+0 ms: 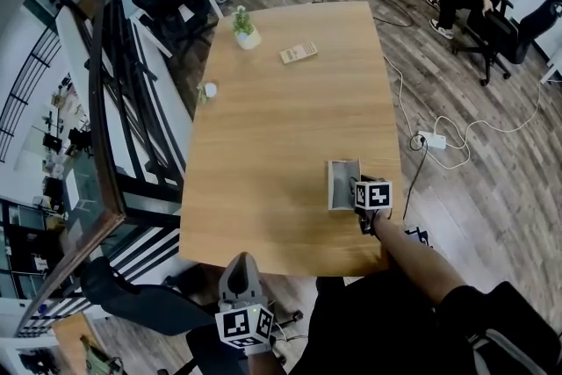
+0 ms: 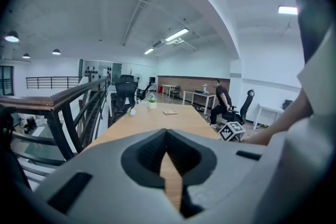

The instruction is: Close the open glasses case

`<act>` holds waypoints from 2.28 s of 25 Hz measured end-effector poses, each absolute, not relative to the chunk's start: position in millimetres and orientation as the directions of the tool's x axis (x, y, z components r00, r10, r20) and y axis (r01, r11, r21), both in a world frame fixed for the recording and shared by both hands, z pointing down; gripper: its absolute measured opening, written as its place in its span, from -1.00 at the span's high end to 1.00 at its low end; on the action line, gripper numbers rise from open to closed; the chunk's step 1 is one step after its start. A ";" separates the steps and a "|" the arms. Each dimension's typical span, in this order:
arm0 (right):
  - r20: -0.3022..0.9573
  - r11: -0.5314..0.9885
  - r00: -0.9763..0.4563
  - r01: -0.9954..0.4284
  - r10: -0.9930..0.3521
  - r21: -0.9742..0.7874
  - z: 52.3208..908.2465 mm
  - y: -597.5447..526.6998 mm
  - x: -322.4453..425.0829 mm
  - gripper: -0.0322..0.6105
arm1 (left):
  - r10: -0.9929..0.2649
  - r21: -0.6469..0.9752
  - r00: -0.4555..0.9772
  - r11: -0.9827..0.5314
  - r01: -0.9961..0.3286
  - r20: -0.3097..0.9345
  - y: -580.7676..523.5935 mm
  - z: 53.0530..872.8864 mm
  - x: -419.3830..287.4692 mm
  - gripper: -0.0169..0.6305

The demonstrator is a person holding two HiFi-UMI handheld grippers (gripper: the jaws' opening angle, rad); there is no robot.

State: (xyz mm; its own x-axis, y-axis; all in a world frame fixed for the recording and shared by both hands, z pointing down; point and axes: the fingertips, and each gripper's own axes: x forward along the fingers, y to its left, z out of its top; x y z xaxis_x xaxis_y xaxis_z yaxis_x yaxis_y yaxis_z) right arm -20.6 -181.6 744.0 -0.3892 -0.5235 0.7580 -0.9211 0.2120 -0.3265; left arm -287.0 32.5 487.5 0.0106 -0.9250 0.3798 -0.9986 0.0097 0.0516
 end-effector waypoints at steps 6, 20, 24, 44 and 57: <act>0.767 0.198 -0.382 -0.924 -0.516 -0.327 747.4 -183.3 -18.3 0.59 | -0.923 0.042 0.025 -0.010 -0.999 0.385 27.4 486.6 -280.4 0.95; 0.810 0.207 -0.315 -0.948 -0.494 -0.242 754.1 -182.9 -7.0 0.85 | -0.927 0.030 0.028 -0.018 -0.999 0.375 20.4 480.3 -281.9 0.95; 0.818 0.228 -0.306 -0.949 -0.487 -0.219 753.9 -184.3 -7.4 0.85 | -0.925 0.034 0.028 -0.017 -0.999 0.378 18.6 482.6 -283.0 0.95; 0.694 0.696 0.057 0.089 -0.717 0.712 745.7 -178.4 -34.6 0.68 | -0.908 0.077 0.082 -0.055 -0.995 0.411 3.1 504.5 -270.9 0.95; 0.903 0.908 0.103 0.095 -0.416 0.407 754.4 -147.6 -42.1 0.24 | -0.838 0.024 0.166 -0.180 -0.983 0.520 -11.2 521.8 -244.0 0.95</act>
